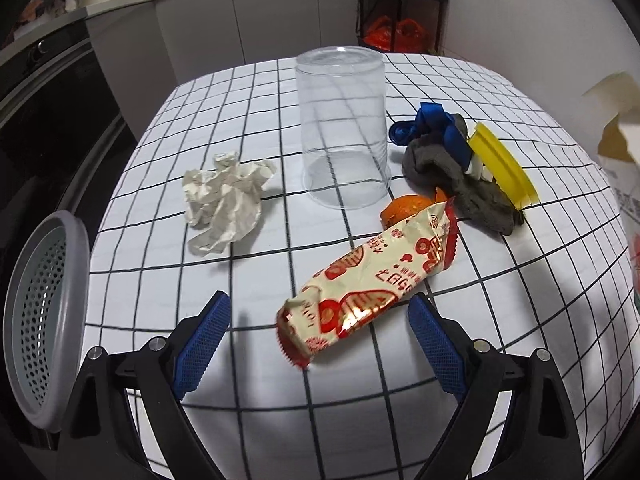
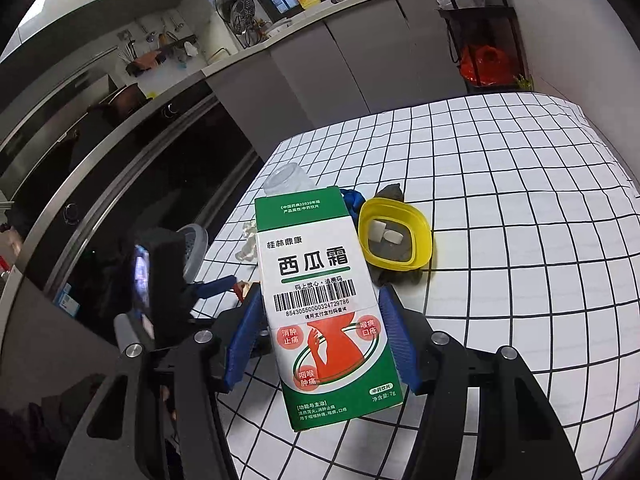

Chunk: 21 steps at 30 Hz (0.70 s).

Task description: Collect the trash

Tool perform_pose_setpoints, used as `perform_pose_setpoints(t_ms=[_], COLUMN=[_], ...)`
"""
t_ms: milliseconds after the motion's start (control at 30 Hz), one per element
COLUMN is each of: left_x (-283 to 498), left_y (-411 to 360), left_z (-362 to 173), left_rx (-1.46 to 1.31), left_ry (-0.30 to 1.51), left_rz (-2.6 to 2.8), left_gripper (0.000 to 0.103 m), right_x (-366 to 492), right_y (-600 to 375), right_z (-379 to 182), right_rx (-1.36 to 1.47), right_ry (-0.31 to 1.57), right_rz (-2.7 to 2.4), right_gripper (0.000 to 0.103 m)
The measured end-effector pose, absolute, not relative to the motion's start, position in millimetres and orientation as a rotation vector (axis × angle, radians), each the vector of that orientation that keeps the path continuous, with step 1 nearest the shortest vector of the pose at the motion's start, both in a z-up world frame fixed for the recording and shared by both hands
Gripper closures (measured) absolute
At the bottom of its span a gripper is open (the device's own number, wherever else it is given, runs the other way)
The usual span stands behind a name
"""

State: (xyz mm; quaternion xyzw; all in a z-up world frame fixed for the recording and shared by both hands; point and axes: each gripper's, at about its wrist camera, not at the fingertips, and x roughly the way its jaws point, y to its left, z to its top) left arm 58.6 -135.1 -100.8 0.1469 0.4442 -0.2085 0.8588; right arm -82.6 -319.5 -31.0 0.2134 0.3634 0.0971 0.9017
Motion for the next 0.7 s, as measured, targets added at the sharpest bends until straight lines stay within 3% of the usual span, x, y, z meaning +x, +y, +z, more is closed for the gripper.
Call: perform_pose_setpoints(t_ms=[67, 167, 233, 400, 700], left_x=[61, 65, 65, 58, 28], left_y=[-140, -142, -141, -126, -70], left_z=[-103, -105, -105, -98, -50], left_rx=[0.312, 0.287, 0.262, 0.184, 0.146], left_ry=[0.936, 0.959, 0.968, 0.987, 0.874], left_rz=[-0.443, -0.460, -0.474, -0.471, -0.329], left_gripper=[0.025, 0.049, 0.074, 0.081, 0.081], right_x=[-82, -79, -78, -77, -75], right_y=[-318, -316, -314, -309, -277], right_z=[-31, -33, -34, -36, -30], right_rx=[0.437, 0.426, 0.420, 0.393, 0.306], right_ry=[0.755, 0.764, 0.769, 0.772, 0.755], right_rz=[0.204, 0.205, 0.203, 0.188, 0.184], right_gripper=[0.046, 0.046, 0.046, 0.046, 0.046])
